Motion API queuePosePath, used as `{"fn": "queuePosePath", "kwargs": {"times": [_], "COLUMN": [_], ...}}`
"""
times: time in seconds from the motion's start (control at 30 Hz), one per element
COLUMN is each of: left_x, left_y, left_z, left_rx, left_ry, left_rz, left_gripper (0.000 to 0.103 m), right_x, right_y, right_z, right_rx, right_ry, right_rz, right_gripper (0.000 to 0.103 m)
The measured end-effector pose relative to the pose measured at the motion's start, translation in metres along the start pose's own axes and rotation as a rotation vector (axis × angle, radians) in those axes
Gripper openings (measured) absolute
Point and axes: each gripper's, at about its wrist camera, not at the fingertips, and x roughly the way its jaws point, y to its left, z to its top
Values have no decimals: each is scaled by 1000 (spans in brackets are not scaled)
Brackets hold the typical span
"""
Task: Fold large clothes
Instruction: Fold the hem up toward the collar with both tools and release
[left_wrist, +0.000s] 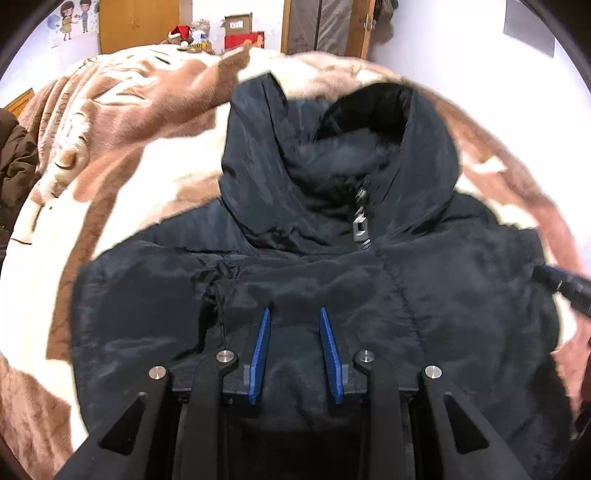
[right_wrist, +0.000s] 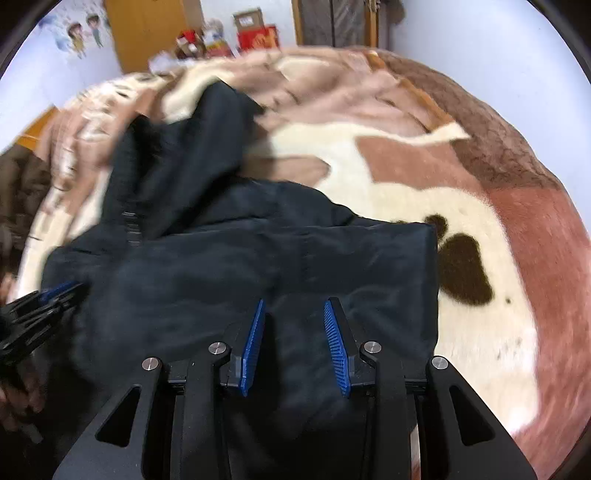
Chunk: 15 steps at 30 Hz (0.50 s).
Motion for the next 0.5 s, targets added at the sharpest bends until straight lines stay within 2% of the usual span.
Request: {"fn": "queuePosePath", "kwargs": {"times": [0.1,0.17,0.23,0.33,0.43,0.5], "left_x": [-25,-18,6,19,22,18], "left_y": [1,-2,0,10,8,7], "left_z": [-10,-20,-32,-37,-37,-35], "left_rx": [-6,15,27,2,10,10], "left_ry": [-55,-26,42,36,33,39], "left_rz": [-37,-13,22,-1,13,22], "left_gripper": [31,31,32,34,34,33], "right_x": [-2,19,38,50,51,42], "right_y": [12,21,22,22,28,28], "right_z": [-16,-27,-32,-33,-34,-29], "right_rx": [-15,-47,-62,-63,-95,-73], "right_ry": [8,64,94,102,114,124], "right_rz": [36,16,11,7,-16,-20], "right_gripper": [34,34,34,34,34,34]}}
